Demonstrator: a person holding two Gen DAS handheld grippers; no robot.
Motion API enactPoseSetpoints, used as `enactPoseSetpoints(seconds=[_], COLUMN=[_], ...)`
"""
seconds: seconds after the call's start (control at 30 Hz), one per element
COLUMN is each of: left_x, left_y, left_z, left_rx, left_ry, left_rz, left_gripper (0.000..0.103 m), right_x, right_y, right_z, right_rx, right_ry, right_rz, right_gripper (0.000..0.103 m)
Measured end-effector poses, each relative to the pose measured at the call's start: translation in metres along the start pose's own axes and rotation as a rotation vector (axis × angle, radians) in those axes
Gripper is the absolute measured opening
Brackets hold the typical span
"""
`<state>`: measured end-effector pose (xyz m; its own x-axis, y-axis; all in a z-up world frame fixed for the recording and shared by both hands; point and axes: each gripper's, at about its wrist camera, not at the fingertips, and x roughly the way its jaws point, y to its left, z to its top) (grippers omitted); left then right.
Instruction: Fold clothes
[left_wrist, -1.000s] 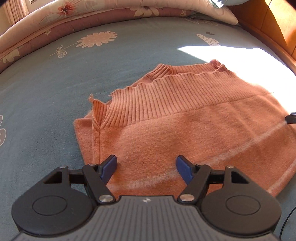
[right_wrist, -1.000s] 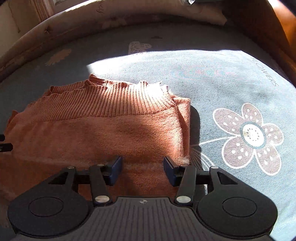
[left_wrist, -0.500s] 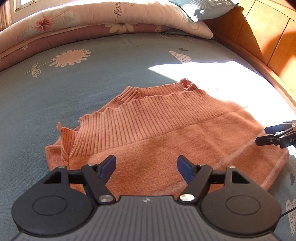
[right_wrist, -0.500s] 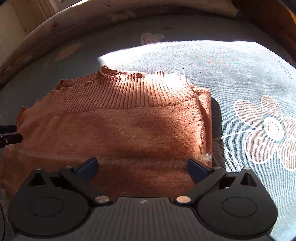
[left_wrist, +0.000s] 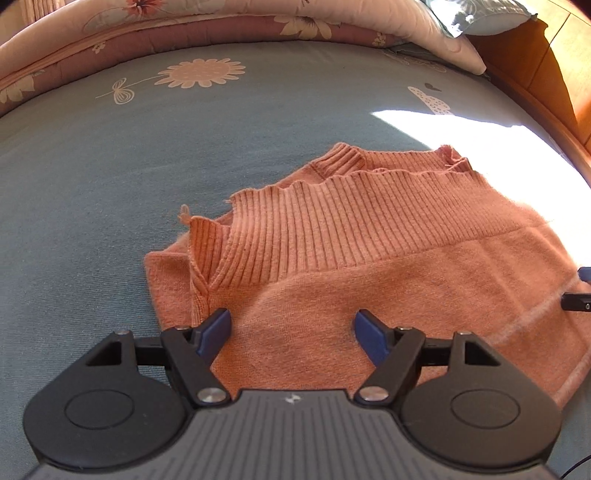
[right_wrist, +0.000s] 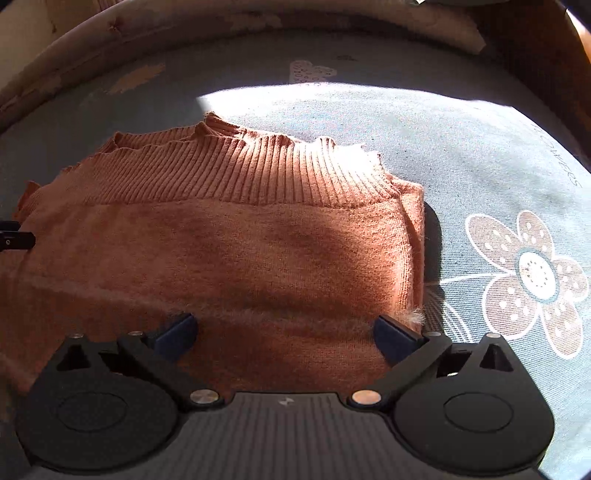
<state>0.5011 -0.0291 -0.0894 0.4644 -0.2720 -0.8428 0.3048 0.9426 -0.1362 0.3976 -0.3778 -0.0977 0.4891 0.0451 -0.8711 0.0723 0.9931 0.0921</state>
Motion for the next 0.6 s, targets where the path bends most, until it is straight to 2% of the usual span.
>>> enactPoseSetpoints(seconds=[0.13,0.27,0.47,0.5,0.6], left_x=[-0.011,-0.019,-0.015,-0.015,-0.015], left_y=[-0.009,-0.021,-0.034,-0.035,-0.039], left_z=[0.005,0.011,0.01,0.01,0.008], left_rx=[-0.014,-0.022,0.007,0.012,0.025], left_ry=[-0.038,-0.069,-0.057,-0.055,-0.05], left_rz=[-0.057,-0.118,-0.138,-0.139,-0.142], left_gripper=[0.074,0.075,0.076,0.075,0.076], right_x=[-0.01,-0.029,-0.004,0.0,0.015], right_y=[0.002,0.015,0.037,0.039,0.027], right_z=[0.01,0.018,0.034,0.036,0.036], right_rx=[0.028,0.047,0.056,0.057,0.073], right_ry=[0.002,-0.107,-0.121,-0.119,-0.09], right_rz=[0.031,0.14,0.273,0.284,0.215], right_gripper=[0.103,0.103,0.103,0.103,0.103])
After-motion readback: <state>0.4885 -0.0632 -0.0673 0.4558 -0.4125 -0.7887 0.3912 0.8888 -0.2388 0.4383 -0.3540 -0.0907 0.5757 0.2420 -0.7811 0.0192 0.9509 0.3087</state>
